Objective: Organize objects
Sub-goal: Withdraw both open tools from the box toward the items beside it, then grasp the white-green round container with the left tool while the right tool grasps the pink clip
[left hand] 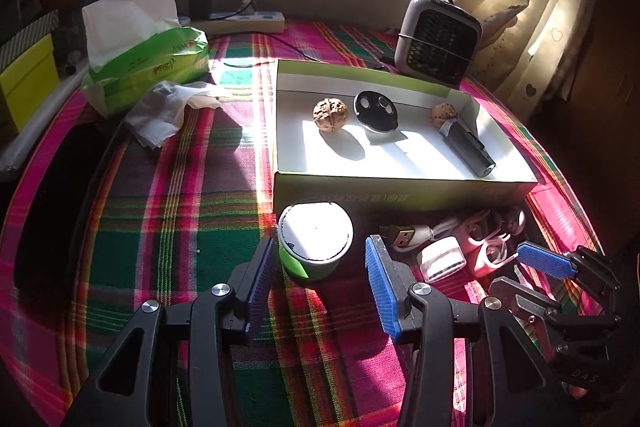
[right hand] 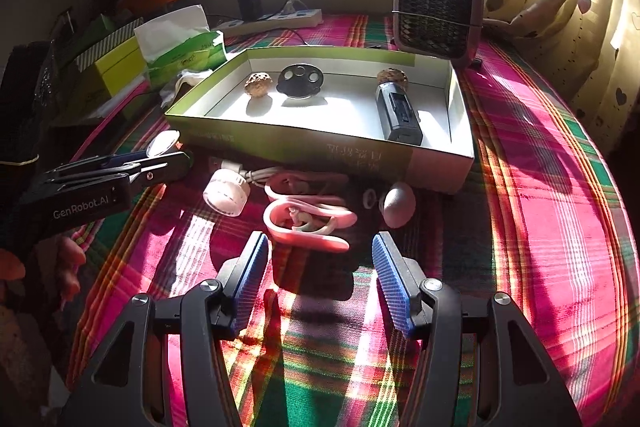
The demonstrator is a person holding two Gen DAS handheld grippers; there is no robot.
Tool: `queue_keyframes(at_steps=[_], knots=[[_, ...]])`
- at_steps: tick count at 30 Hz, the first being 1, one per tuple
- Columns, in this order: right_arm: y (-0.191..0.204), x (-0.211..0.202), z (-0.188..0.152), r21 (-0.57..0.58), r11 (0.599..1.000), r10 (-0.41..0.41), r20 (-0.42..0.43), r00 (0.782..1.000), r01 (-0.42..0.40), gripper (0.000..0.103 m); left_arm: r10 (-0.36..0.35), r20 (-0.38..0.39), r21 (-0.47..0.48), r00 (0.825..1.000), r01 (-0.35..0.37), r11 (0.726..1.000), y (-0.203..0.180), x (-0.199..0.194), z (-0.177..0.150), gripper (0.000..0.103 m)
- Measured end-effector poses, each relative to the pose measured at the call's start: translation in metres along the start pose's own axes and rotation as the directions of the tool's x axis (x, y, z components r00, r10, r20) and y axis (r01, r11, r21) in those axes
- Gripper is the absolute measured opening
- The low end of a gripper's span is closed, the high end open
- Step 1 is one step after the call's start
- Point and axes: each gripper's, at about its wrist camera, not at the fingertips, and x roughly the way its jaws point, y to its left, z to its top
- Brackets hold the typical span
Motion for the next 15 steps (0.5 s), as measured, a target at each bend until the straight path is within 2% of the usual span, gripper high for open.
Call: queue_keyframes(at_steps=[15], knots=[[0.026, -0.001, -0.007, -0.083, 0.982, 0.164, -0.046, 0.985, -0.168, 0.055, 0.001, -0.008, -0.005, 1.000, -0.001, 1.000, 0.005, 0.002, 0.001, 0.044]])
